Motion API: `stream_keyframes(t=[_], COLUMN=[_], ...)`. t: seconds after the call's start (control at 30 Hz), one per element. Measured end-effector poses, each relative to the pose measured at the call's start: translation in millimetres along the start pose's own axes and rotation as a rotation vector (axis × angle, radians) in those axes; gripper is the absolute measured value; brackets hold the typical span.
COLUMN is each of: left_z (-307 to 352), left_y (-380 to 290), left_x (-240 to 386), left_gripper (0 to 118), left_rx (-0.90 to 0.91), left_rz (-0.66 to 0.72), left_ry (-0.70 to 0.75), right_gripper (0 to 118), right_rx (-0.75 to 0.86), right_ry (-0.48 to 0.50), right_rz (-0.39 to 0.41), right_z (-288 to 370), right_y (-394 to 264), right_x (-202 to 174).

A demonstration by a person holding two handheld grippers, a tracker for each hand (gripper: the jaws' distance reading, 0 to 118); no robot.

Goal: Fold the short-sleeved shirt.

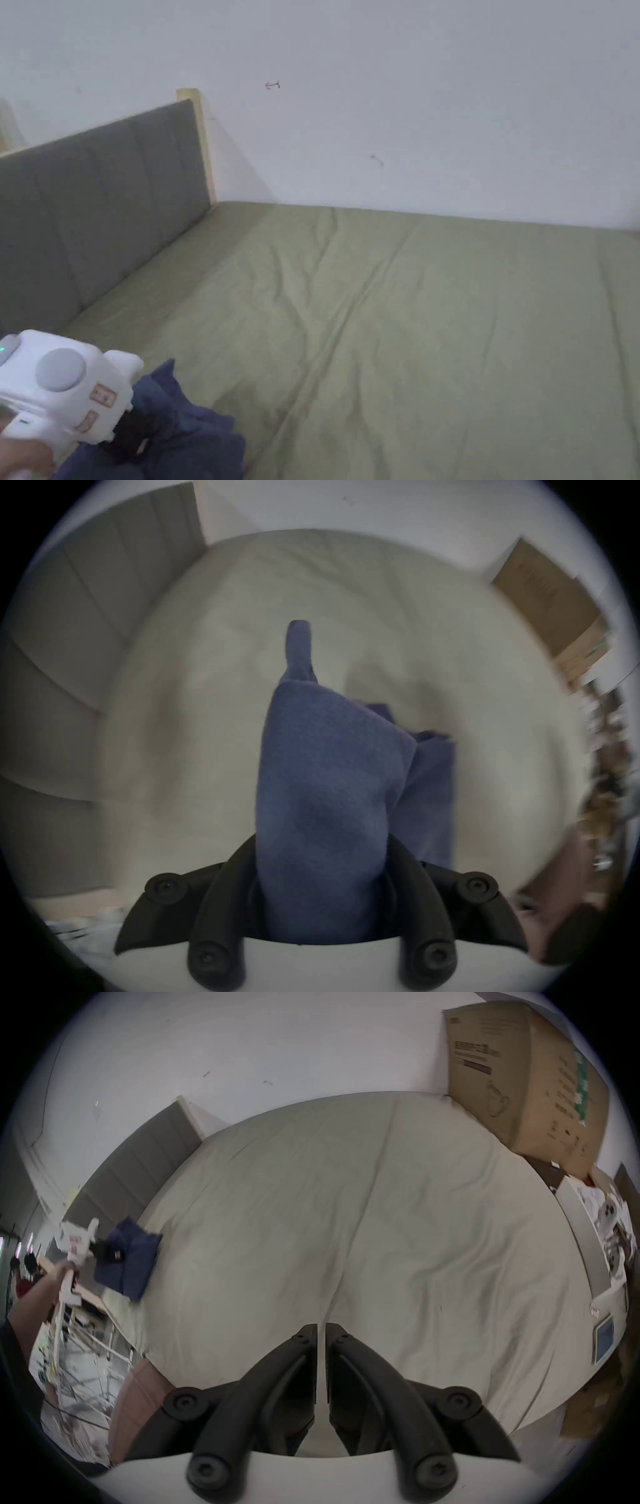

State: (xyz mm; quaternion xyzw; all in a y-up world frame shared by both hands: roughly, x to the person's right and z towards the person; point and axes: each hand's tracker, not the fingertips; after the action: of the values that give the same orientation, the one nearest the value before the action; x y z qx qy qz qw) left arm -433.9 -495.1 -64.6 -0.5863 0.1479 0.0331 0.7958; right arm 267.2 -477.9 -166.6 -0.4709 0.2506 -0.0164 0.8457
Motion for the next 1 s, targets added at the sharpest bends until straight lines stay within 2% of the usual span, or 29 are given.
stream_keyframes(t=[0.07, 0.13, 0.17, 0.23, 0.27, 0.43, 0.5, 0.57, 0.6, 0.63, 0.67, 0.73, 0.87, 1.0], left_z=[-13, -31, -33, -27, -14, 17, 38, 54, 61, 66, 78, 88, 120, 165], left_y=[3, 8, 8, 7, 2, 5, 5, -3, -7, -12, -23, -40, -76, -90], left_x=[-10, -34, -43, -54, -39, -25, -8, 15, 30, 51, 79, 127, 215, 275], left_gripper=[24, 29, 46, 104, 108, 106, 106, 106, 105, 95, 73, 0, 0, 0], left_rx=[-0.045, -0.048, -0.042, -0.022, -0.017, 0.072, 0.149, 0.248, 0.266, 0.27, 0.293, 0.39, 0.582, 0.865], left_rz=[-0.068, -0.077, -0.055, 0.006, -0.005, -0.055, -0.01, 0.088, 0.117, 0.139, 0.156, 0.184, 0.219, 0.199], left_ry=[0.21, 0.247, 0.228, 0.218, 0.233, 0.229, 0.184, 0.035, -0.043, -0.133, -0.206, -0.278, -0.446, -0.424], right_gripper=[5, 5, 5, 5, 5, 5, 5, 5, 5, 5, 5, 5, 5, 5], right_rx=[0.008, -0.004, -0.012, -0.016, -0.016, -0.03, -0.02, 0.017, 0.035, 0.054, 0.069, 0.085, 0.12, 0.303], right_ry=[0.024, 0.04, 0.051, 0.063, 0.062, 0.081, 0.083, 0.086, 0.089, 0.089, 0.092, 0.102, 0.132, 0.117], right_rz=[-0.058, -0.094, -0.102, -0.092, -0.078, -0.018, 0.0, 0.022, 0.028, 0.03, 0.027, 0.01, -0.051, -0.033], right_z=[-1, -3, -5, -6, -7, -18, -19, -13, -9, -5, 0, 8, 29, 69], right_y=[1, 1, 2, 1, 0, 4, 7, 12, 14, 16, 19, 23, 29, 31], right_x=[1, 0, 1, -3, -7, -19, -25, -29, -30, -31, -31, -26, -19, -27])
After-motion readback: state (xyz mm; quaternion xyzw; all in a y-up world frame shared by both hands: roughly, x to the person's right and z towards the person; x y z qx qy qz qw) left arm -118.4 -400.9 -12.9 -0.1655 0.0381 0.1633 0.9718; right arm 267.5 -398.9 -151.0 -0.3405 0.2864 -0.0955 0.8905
